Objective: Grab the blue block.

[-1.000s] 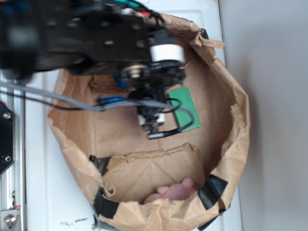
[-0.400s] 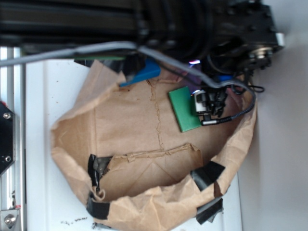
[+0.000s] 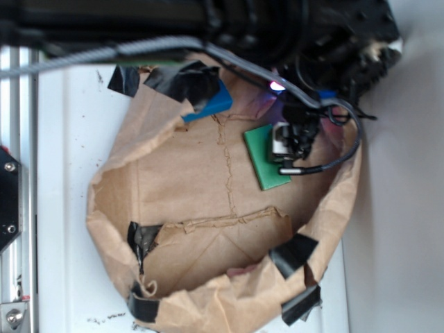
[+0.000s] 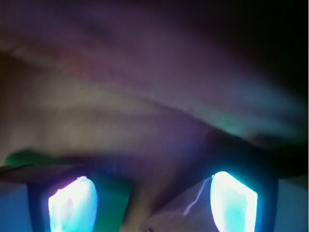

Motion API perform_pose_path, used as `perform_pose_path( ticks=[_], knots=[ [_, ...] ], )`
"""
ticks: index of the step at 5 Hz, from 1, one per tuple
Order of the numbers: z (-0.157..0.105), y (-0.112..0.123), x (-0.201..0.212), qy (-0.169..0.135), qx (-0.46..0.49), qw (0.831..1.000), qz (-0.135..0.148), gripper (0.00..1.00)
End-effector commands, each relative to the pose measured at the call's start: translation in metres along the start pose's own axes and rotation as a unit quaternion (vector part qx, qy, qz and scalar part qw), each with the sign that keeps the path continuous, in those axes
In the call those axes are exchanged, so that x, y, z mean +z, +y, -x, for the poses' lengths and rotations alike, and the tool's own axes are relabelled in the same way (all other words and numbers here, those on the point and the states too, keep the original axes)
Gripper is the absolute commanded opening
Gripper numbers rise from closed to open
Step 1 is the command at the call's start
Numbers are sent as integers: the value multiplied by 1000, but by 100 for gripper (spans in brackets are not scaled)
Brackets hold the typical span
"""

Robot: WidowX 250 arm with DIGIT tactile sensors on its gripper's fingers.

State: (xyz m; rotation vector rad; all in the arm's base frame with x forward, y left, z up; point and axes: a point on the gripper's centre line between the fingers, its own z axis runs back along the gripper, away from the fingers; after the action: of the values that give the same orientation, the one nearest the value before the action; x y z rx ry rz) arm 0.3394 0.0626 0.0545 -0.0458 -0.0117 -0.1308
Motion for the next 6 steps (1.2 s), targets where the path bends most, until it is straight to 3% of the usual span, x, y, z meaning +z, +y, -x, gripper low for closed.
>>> perform_pose_path(
  ticks=[1,3,4,6],
  knots=[
    [-10,11,29,-54,-6,998,-21,100],
    [33,12,61,-36,-31,999,-9,100],
    [40,20,65,-34,-31,999,2,100],
    [51,26,38,-21,34,999,-2,100]
  ],
)
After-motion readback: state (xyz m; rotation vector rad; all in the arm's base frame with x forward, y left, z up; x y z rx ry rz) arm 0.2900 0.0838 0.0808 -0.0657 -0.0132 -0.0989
